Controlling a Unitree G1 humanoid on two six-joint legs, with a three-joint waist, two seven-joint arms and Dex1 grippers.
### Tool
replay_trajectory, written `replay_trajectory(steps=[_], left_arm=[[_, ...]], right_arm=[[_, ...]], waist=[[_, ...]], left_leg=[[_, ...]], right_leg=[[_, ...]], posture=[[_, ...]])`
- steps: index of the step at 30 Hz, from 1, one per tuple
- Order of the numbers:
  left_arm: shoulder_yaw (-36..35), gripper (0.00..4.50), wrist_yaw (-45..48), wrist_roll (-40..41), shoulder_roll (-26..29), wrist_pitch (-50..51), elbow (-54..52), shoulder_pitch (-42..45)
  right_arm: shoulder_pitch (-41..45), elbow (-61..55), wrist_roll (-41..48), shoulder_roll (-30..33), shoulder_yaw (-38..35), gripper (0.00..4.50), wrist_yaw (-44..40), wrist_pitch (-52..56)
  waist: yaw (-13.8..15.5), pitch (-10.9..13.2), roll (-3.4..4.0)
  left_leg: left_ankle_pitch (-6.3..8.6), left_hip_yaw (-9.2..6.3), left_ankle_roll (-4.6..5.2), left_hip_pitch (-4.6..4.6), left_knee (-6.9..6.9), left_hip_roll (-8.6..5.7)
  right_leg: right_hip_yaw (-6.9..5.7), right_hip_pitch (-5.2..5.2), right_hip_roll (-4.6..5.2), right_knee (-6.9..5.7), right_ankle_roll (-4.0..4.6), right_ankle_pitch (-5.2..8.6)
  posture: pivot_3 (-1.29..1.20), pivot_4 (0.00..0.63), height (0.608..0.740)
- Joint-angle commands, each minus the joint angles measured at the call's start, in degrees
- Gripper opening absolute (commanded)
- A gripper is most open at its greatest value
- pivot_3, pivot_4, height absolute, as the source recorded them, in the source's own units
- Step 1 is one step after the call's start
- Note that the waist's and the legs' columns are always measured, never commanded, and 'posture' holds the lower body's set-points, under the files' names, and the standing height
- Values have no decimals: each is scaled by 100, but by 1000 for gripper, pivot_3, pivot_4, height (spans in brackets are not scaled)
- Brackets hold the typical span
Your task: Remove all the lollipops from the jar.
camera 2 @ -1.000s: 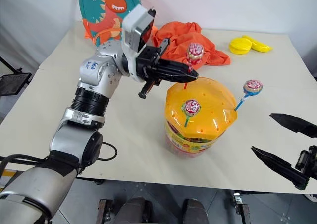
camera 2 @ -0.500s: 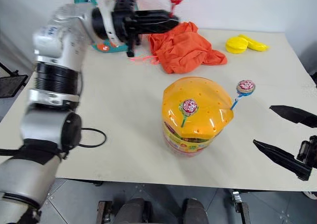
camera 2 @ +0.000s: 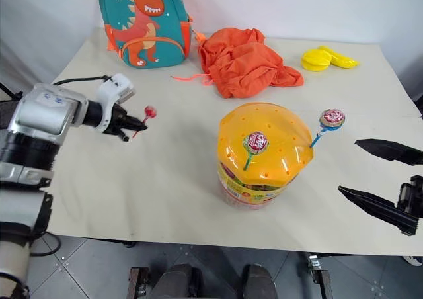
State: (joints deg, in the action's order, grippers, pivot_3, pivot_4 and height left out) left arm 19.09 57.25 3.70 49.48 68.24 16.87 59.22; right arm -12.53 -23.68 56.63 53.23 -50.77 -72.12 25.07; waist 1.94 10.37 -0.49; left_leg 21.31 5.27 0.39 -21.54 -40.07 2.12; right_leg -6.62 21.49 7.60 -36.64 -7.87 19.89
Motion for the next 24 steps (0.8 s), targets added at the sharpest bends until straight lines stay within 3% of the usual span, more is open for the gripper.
replay_trajectory(steps=[1, 4, 7, 20, 24], left_arm=[[313, 39, -22, -7, 328, 743, -490, -209], [583, 39, -41, 13, 535, 997, -563, -352], [781, 717, -20, 67, 693, 1177, -557, -375], [759, 4484, 446, 547, 1293, 1144, -995, 48], [472, 4484, 647, 706, 1315, 815, -784, 492]], right_arm=[[64, 25, -13, 49, 19, 4500, -77, -31], [117, 14, -22, 37, 83, 4500, -62, -15], [162, 24, -54, 25, 130, 4500, -58, -15], [274, 164, 292, -17, -169, 4500, -166, 60], [246, 234, 517, -70, -339, 4500, -277, 135]], waist=[[5, 0, 0], [24, 0, -1], [18, 0, -1], [-26, 0, -1], [18, 0, -1]], left_leg=[[0, 0, 0, 0, 0, 0], [0, 0, 0, 0, -2, 0], [0, 3, 0, 1, -2, -1], [0, 6, 0, 7, -1, 0], [0, 5, 0, 5, -5, -1]], right_leg=[[1, 0, 0, -1, 0, 0], [3, 0, 1, -2, 0, 0], [7, 0, 1, -4, 0, 0], [12, 3, 0, -15, 1, 0], [12, 2, 1, -16, 0, 0]], posture=[[0, 150, 740], [0, 150, 740], [0, 150, 740], [0, 150, 740], [0, 150, 740]])
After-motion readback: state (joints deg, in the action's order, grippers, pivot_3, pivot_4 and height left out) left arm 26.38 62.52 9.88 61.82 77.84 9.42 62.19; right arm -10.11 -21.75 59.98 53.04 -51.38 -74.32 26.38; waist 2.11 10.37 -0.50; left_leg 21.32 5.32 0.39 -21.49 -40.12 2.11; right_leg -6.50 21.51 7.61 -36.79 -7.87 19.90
